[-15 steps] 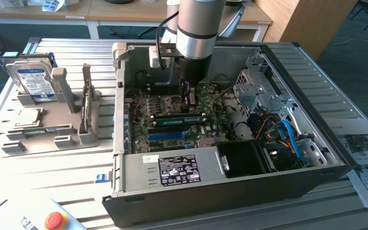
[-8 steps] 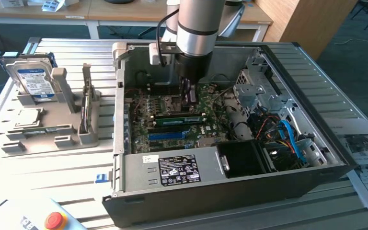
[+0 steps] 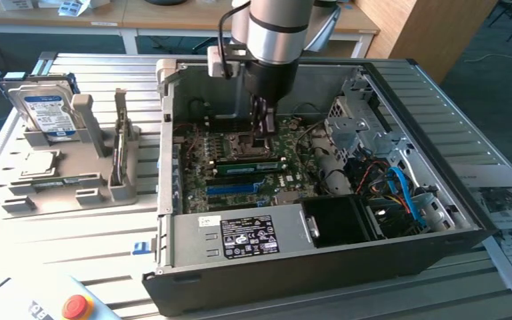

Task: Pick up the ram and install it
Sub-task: 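Press down the ram until it locks into place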

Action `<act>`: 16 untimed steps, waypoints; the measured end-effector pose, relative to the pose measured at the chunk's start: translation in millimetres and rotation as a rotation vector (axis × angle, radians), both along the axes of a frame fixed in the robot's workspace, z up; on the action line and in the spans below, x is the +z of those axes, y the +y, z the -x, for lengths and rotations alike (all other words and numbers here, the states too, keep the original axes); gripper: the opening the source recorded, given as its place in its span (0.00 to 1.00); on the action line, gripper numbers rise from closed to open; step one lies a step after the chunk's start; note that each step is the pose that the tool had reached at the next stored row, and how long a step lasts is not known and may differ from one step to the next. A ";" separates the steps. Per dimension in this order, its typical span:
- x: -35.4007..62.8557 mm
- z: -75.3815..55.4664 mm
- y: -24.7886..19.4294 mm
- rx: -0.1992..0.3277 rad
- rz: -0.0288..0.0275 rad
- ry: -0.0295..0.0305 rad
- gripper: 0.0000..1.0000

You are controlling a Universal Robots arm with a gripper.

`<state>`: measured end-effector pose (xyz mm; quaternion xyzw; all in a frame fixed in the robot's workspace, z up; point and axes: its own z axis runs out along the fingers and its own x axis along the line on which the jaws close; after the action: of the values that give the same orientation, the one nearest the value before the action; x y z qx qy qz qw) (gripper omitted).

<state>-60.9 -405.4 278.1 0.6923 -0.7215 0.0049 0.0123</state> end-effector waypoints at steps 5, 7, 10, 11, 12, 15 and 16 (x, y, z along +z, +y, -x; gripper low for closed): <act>13.9 -0.1 0.0 0.000 0.0000 0.0059 0.10; 19.3 -0.1 0.0 0.000 -0.0001 0.0090 0.10; 27.3 -0.1 0.0 0.000 0.0000 0.0131 0.10; 29.6 -0.1 0.0 0.000 0.0000 0.0143 0.10; 31.9 -0.1 0.0 0.000 0.0001 0.0154 0.10; 38.0 -0.1 0.0 0.000 -0.0001 0.0183 0.10; 39.9 -0.1 0.0 0.000 -0.0001 0.0190 0.10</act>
<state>-60.7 -405.4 318.0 0.6924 -0.7213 -0.0017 0.0191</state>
